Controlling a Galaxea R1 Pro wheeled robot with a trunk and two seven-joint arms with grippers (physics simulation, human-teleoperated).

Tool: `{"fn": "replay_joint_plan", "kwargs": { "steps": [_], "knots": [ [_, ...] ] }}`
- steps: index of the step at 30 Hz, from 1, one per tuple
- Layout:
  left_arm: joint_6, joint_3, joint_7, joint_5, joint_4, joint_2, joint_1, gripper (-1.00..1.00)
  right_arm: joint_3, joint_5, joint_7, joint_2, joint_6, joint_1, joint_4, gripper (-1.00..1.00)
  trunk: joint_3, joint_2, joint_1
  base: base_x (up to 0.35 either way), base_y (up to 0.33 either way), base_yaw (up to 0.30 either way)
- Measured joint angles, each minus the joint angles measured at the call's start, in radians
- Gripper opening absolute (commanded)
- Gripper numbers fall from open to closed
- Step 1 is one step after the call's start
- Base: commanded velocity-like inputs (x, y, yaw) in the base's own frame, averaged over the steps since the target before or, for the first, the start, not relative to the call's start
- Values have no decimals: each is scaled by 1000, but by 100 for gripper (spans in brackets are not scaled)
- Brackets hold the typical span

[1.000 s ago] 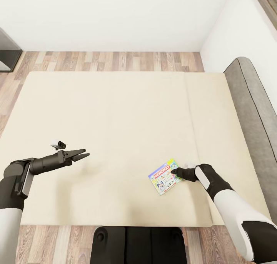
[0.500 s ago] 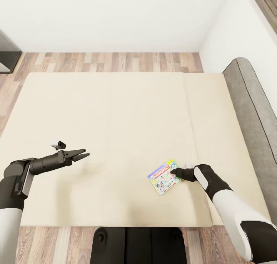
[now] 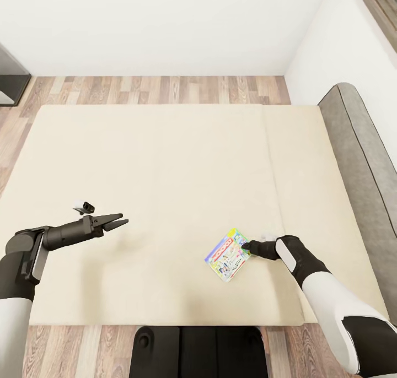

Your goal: Put all the toys in the child's room - the three board games (two on the bed and one on the table), the two jigsaw puzzles on the table, and the tennis ball on the table - inside the toy box on the table in the child's room.

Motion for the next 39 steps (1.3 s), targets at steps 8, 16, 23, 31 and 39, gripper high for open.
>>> {"fn": "replay_joint_plan", "kwargs": {
  "steps": [8,16,23,31,39],
  "knots": [
    [0,0,0,0,0,0,0,100,0,0,0,0,-1,0,0,100,0,0,0,0,0,0],
    [0,0,0,0,0,0,0,100,0,0,0,1,-1,0,0,100,0,0,0,0,0,0],
    [0,-1,0,0,0,0,0,100,-1,0,0,1,-2,0,0,100,3,0,0,0,0,0],
    [0,-1,0,0,0,0,0,100,-1,0,0,3,-1,0,0,100,10,0,0,0,0,0],
    [0,-2,0,0,0,0,0,100,-1,0,0,3,-2,0,0,100,12,0,0,0,0,0]
  ]
}}
